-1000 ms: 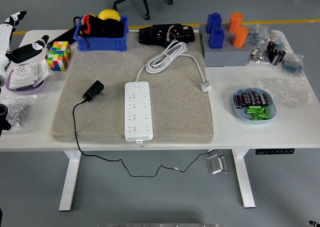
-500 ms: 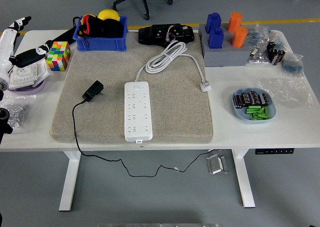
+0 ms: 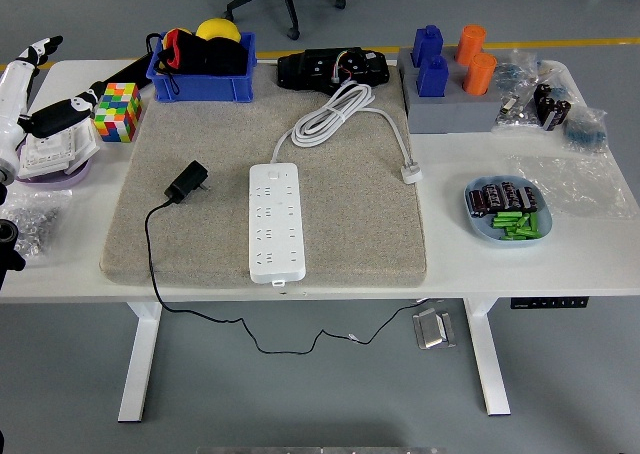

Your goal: Pull the plug out,throw it away,press the button

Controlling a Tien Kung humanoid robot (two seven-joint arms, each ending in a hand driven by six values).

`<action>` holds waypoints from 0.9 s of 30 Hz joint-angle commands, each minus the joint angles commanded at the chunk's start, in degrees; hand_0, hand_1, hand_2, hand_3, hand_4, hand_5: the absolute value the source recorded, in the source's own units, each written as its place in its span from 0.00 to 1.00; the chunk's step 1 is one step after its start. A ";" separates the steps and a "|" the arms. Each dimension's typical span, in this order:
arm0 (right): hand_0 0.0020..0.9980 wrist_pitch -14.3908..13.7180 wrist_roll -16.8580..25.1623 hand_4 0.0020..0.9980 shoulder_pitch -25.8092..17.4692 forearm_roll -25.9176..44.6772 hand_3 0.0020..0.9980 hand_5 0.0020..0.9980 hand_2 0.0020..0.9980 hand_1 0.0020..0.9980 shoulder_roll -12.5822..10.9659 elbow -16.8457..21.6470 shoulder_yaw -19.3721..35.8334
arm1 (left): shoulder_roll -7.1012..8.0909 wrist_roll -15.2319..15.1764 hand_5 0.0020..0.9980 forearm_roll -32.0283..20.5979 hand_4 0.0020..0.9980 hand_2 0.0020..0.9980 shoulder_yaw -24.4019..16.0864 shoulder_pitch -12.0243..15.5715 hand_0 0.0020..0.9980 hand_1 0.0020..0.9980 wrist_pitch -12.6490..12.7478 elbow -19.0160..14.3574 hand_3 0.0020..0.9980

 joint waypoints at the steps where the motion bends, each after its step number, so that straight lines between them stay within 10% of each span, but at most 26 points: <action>1: 0.77 0.01 -0.01 0.89 -0.06 -0.02 0.71 0.66 0.72 0.73 0.06 -0.01 0.04 | -0.03 -0.02 0.42 0.02 0.75 0.96 0.00 0.07 0.92 0.96 0.03 -0.06 0.95; 27: 0.77 0.15 0.03 0.89 -0.17 -0.22 0.71 0.66 0.72 0.73 0.40 -0.03 1.27 | -0.37 0.36 0.44 -1.25 0.75 0.96 -0.09 1.06 0.92 0.96 0.03 -1.07 0.95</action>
